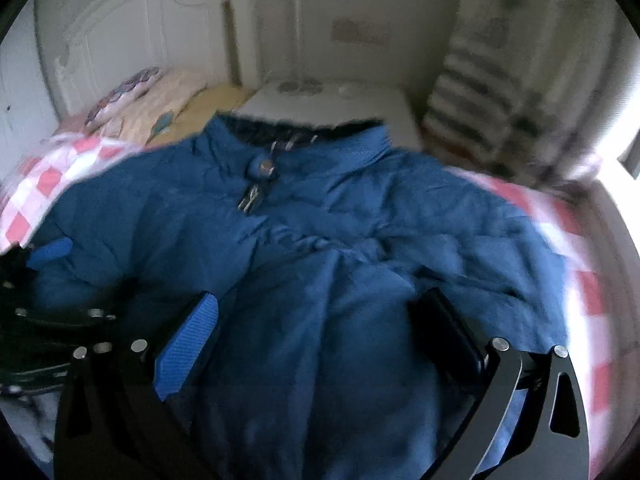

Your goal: Fold large clothes

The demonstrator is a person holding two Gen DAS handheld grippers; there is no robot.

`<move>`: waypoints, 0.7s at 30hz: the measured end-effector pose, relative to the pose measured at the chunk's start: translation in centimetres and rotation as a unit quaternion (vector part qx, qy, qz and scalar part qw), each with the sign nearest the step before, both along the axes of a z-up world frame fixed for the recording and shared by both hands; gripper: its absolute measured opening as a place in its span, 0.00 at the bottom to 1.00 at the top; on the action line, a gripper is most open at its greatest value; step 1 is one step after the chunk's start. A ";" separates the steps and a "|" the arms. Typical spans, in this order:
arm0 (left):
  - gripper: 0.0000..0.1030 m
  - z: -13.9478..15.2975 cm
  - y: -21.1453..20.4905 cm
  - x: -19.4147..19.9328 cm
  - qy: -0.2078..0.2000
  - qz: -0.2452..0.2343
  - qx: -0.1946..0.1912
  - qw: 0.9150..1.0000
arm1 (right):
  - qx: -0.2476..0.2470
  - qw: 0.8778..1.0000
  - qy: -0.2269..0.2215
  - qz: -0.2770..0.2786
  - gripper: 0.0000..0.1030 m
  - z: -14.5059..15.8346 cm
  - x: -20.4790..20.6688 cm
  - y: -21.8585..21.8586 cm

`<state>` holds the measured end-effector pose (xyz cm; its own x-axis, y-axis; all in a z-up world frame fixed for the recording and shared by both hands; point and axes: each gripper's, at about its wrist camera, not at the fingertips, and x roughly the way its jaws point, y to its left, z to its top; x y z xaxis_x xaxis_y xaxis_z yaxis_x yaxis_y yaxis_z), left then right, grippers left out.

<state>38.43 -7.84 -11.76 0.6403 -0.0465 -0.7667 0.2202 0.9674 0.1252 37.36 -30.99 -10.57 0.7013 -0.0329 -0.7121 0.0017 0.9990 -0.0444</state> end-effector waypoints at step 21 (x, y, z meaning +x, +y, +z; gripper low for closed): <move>0.97 0.9 0.0 -1.2 -0.006 0.022 0.029 0.999 | -0.055 0.997 0.058 0.003 0.96 -2.5 -8.9 -1.2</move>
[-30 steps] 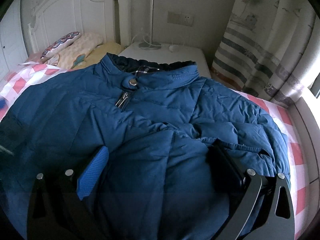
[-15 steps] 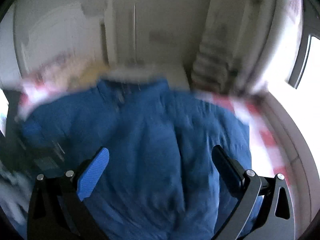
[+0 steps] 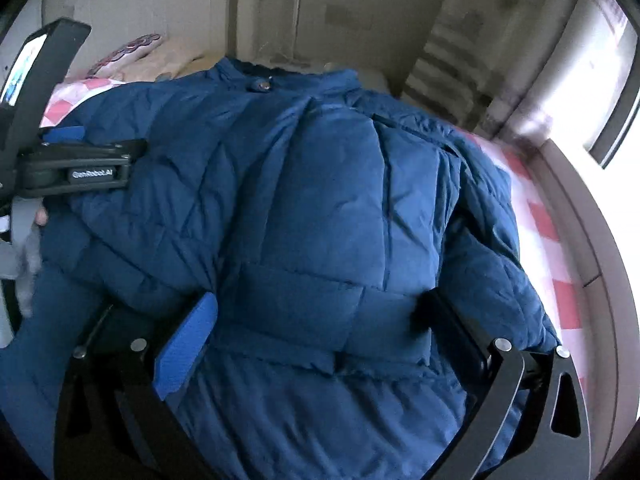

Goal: Fold large clothes
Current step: 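Grasp the jacket hem with both grippers and lift toward the collar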

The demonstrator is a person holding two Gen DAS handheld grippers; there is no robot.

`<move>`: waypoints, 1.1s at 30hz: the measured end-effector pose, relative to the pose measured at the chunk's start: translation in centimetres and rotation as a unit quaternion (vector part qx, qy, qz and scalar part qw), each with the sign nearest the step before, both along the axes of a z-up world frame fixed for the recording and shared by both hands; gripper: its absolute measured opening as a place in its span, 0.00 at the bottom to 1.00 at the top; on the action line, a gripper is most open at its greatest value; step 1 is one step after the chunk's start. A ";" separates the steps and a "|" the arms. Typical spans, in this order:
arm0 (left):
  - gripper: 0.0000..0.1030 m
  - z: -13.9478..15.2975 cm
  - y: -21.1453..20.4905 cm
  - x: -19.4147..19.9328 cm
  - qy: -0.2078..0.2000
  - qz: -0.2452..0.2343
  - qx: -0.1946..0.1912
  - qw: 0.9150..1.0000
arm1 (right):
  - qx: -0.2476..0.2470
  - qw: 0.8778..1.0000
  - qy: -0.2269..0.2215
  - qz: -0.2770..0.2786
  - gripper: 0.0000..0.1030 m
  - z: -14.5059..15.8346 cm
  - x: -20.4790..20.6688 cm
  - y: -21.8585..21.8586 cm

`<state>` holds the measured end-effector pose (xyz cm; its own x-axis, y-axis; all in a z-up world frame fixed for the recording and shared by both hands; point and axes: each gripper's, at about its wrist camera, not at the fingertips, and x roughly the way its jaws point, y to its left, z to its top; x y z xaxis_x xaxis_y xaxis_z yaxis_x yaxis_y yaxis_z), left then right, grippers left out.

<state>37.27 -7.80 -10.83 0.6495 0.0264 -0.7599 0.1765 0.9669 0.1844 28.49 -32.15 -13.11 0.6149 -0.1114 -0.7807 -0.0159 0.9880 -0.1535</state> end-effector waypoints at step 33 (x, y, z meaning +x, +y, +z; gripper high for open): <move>0.98 -0.3 5.1 -21.1 0.012 -0.078 -0.034 0.996 | 0.049 0.998 -0.037 0.028 0.95 -0.8 -16.6 -0.2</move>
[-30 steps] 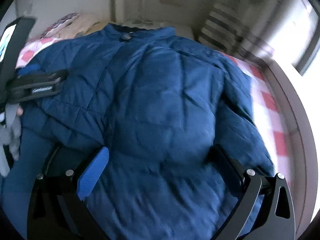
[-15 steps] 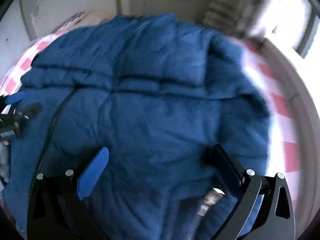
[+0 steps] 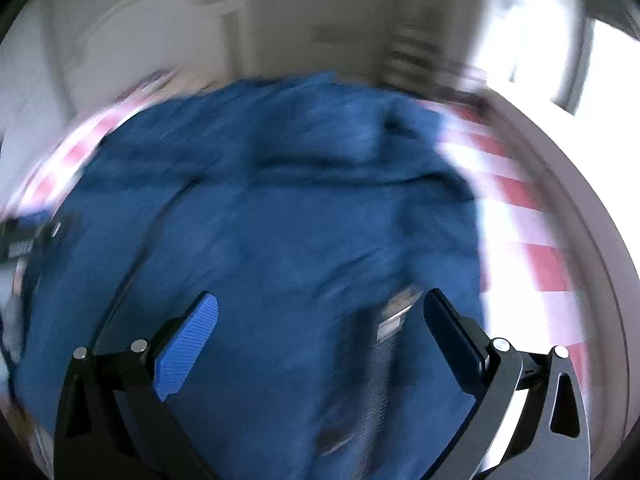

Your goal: Fold large clothes

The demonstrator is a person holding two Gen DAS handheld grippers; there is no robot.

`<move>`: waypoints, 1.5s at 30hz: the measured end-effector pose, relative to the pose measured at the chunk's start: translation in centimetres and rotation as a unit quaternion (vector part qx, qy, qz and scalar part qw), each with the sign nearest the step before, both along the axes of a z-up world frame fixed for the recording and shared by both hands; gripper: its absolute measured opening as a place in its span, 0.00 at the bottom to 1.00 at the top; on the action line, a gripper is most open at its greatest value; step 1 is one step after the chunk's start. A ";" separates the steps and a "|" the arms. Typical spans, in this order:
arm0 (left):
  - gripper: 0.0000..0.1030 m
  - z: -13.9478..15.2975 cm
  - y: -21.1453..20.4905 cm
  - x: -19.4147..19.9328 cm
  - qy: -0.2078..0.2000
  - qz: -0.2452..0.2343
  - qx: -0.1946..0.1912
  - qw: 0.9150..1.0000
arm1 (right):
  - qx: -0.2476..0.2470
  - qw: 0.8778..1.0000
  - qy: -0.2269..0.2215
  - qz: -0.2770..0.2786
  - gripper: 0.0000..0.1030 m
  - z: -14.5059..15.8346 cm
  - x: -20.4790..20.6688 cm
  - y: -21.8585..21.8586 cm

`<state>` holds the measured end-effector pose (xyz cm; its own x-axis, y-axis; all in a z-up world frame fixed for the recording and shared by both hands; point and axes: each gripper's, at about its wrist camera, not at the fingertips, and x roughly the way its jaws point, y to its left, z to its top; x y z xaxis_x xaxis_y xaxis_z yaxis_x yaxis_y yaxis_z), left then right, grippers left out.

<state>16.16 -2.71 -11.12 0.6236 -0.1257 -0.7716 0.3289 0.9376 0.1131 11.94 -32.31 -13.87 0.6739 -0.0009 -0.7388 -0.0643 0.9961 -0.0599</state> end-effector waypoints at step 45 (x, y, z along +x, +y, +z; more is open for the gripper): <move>0.98 -3.5 7.9 -10.7 -0.032 0.029 -0.064 0.997 | -0.024 0.990 -0.056 0.124 0.96 -4.5 -12.7 5.5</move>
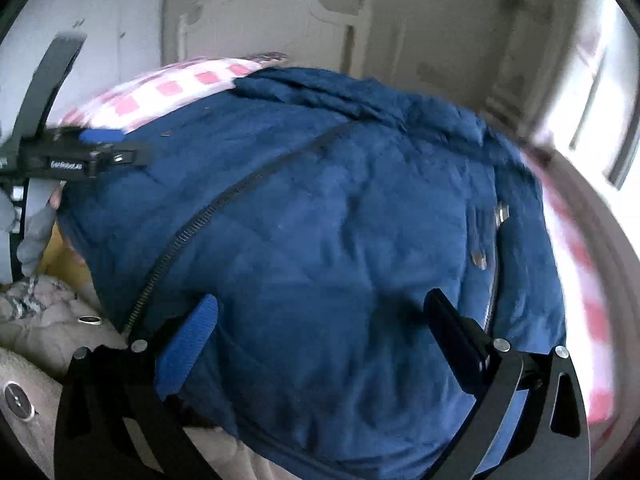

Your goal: Fold large clothes

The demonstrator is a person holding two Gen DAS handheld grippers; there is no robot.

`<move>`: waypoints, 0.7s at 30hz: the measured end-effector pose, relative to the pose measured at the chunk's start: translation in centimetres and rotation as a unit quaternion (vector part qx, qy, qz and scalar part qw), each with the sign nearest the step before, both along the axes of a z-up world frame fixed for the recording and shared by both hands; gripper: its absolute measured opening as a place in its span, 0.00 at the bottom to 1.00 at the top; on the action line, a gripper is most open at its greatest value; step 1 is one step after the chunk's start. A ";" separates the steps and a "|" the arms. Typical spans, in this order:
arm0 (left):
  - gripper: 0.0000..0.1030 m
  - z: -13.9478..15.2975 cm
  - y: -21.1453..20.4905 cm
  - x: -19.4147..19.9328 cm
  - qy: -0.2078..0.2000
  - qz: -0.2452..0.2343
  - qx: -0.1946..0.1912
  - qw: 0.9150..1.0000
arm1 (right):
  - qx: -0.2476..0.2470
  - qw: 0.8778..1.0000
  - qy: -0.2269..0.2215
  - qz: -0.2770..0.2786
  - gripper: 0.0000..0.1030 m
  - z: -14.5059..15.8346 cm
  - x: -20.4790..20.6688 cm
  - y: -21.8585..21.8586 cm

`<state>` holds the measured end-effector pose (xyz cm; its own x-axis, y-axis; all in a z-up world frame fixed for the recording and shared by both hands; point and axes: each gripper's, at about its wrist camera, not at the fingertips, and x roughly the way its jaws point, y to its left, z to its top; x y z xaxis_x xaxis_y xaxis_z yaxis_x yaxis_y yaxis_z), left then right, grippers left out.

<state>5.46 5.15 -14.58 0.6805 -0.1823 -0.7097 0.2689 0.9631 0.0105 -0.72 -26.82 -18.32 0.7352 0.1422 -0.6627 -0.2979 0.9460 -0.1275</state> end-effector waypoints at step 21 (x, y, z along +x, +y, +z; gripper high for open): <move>0.98 -0.2 6.7 -5.4 -0.009 -0.001 -0.040 0.999 | 0.215 0.967 0.032 -0.133 0.95 -4.9 -7.6 -14.2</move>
